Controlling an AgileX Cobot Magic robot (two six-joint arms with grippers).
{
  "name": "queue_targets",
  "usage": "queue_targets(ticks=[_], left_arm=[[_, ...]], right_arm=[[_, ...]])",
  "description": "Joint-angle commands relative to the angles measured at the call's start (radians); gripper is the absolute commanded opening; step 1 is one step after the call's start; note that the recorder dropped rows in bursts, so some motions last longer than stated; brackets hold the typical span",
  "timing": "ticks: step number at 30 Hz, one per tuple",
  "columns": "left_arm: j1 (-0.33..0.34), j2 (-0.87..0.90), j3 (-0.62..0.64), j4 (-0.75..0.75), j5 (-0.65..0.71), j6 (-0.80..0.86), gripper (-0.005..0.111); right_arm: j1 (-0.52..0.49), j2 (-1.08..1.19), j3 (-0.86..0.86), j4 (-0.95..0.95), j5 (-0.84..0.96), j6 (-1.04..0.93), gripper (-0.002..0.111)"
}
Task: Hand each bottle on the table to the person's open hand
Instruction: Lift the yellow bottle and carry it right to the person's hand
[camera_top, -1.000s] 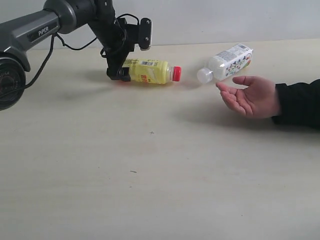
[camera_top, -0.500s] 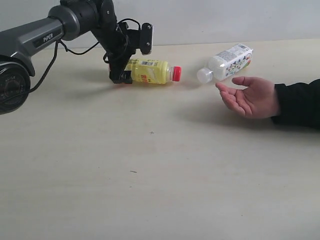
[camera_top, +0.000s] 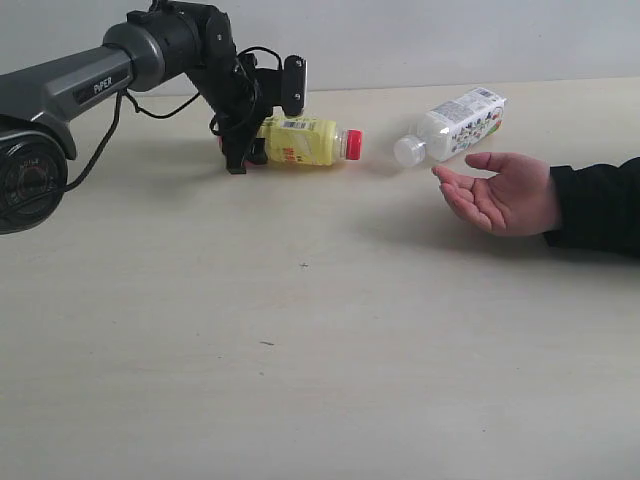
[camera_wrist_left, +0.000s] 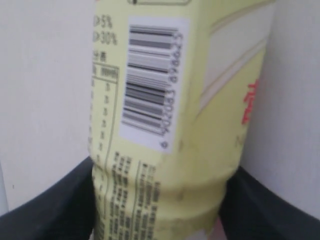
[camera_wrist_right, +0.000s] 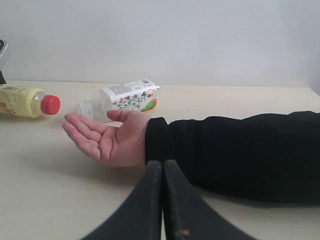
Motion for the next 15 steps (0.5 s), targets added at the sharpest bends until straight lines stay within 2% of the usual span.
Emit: queue_targets(ticks=[1,6,8,11,15], left_arm=[[-0.003,-0.03,-0.004,0.002,-0.009,-0.118,0.0],[-0.003,-0.137,-0.004,0.004,0.044,-0.392,0.0],[-0.003,-0.184,-0.004,0.001,0.124,-0.488,0.0],[0.0,-0.231,-0.004,0.001,0.316,-0.59,0.0],[0.006,-0.289,0.017,0.0,0.316,-0.77,0.0]], right_arm=[[-0.005,-0.006,0.006,0.002,-0.002,-0.003,0.0],[-0.005,-0.006,0.006,0.002,-0.002,-0.003,0.0],[-0.005,-0.006,0.006,0.002,-0.002,-0.003,0.0],[-0.005,-0.006,0.006,0.002,-0.002,-0.003,0.0],[-0.005,-0.006,0.006,0.002,-0.002,-0.003,0.0]])
